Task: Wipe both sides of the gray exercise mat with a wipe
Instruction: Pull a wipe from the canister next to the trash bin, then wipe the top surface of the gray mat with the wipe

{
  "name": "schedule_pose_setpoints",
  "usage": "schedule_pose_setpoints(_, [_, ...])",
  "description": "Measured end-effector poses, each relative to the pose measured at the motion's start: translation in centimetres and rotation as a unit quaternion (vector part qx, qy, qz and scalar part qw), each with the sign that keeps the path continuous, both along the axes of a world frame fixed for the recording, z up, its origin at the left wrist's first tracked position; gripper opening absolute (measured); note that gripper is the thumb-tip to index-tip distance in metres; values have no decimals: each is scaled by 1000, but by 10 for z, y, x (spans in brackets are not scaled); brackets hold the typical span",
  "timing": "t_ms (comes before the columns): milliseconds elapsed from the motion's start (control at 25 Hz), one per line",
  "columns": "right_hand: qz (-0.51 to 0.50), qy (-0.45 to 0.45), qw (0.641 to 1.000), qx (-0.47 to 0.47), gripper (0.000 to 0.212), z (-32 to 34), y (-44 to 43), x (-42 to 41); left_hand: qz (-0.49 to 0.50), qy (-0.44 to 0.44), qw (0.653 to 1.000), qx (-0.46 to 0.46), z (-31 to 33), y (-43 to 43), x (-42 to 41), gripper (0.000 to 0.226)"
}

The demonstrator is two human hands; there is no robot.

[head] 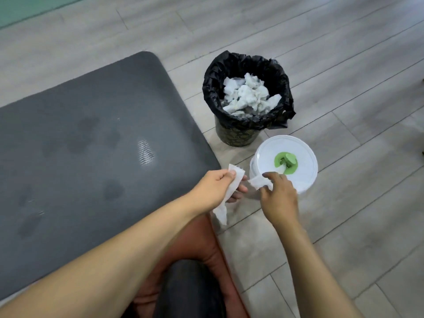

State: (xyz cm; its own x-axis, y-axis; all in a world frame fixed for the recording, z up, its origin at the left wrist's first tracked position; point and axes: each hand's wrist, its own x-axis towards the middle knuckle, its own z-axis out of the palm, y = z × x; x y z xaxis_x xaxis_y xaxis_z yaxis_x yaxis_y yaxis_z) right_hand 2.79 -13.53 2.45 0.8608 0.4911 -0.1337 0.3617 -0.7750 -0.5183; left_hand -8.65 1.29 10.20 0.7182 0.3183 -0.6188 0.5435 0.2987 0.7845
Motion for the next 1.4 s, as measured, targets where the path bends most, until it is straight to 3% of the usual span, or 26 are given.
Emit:
schedule_pose_setpoints(80, [-3, 187, 968, 169, 33, 20, 24, -28, 33, -17, 999, 23, 4, 8, -12, 38])
schedule_pose_setpoints(160, [40, 373, 891, 258, 40, 44, 44, -52, 49, -15, 996, 68, 8, 17, -23, 40])
schedule_pose_setpoints(280, [108, 474, 823, 293, 24, 63, 74, -68, 71, 4, 983, 167, 24, 32, -42, 39])
schedule_pose_setpoints(360, [122, 480, 817, 295, 13, 68, 93, -72, 76, 11, 968, 239, 35, 46, -59, 37])
schedule_pose_setpoints(480, [148, 425, 848, 279, 10, 78, 120, -77, 107, 30, 946, 305, 40, 72, -90, 41])
schedule_pose_setpoints(720, [197, 474, 824, 238, 25, 91, 158, -85, 229, 0, 942, 245, 43, 100, -139, 45])
schedule_pose_setpoints(920, [294, 528, 780, 163, 6, 100, 192, -112, 295, -14, 922, 249, 53, 146, -179, 39])
schedule_pose_setpoints(1000, [320, 520, 779, 139, 8, 106, 207, -134, 302, -26, 922, 242, 57, 170, -200, 40])
schedule_pose_setpoints(1120, [271, 503, 800, 184, 17, 102, 232, -176, 275, -40, 934, 225, 58, 194, -225, 44])
schedule_pose_setpoints(1280, [219, 547, 776, 225, 19, 86, 255, -232, 253, -32, 938, 236, 42, 213, -254, 41])
schedule_pose_setpoints(1400, [200, 518, 800, 226, 15, 77, 260, -256, 273, -40, 935, 222, 29, 226, -279, 42])
